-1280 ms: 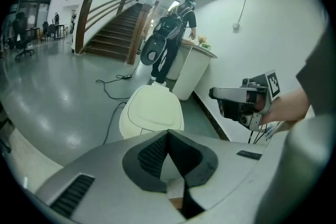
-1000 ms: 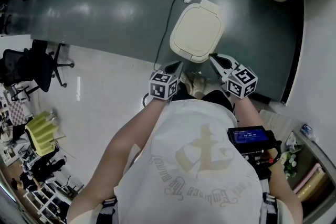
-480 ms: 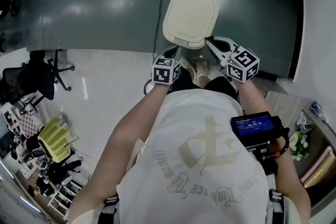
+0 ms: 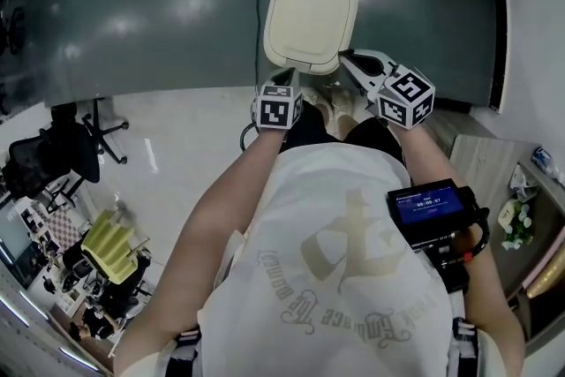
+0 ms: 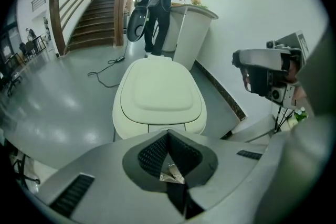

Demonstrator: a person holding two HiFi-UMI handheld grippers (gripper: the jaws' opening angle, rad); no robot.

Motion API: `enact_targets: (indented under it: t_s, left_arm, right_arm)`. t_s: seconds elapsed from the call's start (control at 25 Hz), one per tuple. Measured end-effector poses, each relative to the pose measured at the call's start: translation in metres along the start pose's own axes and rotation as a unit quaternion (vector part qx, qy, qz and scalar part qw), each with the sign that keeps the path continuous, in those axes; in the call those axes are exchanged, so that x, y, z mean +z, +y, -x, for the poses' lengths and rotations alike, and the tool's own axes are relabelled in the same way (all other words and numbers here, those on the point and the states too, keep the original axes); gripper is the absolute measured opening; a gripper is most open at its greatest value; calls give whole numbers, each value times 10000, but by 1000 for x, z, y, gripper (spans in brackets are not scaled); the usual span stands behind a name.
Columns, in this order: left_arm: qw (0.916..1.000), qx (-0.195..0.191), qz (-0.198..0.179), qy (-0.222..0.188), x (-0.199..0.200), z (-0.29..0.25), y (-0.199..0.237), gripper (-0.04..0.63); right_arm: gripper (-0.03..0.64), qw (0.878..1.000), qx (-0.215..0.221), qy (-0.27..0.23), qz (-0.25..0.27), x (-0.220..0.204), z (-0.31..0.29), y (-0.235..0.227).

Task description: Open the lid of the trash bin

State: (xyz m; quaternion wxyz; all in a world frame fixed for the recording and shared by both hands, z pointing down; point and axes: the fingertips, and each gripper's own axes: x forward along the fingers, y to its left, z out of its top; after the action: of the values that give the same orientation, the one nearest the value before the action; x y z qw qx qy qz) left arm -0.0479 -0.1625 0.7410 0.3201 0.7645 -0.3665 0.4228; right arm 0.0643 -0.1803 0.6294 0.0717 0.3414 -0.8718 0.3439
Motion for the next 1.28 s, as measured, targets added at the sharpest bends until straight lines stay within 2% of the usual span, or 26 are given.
enact_targets:
  t_s: [0.64, 1.28]
  left_arm:
    - [9994, 28, -56, 343, -12, -25, 1, 15]
    - [9996, -80, -157, 237, -14, -25, 1, 17]
  right_arm:
    - [5, 9993, -292, -137, -184, -10, 7, -22]
    - [6, 9989, -424, -87, -200, -12, 11, -29]
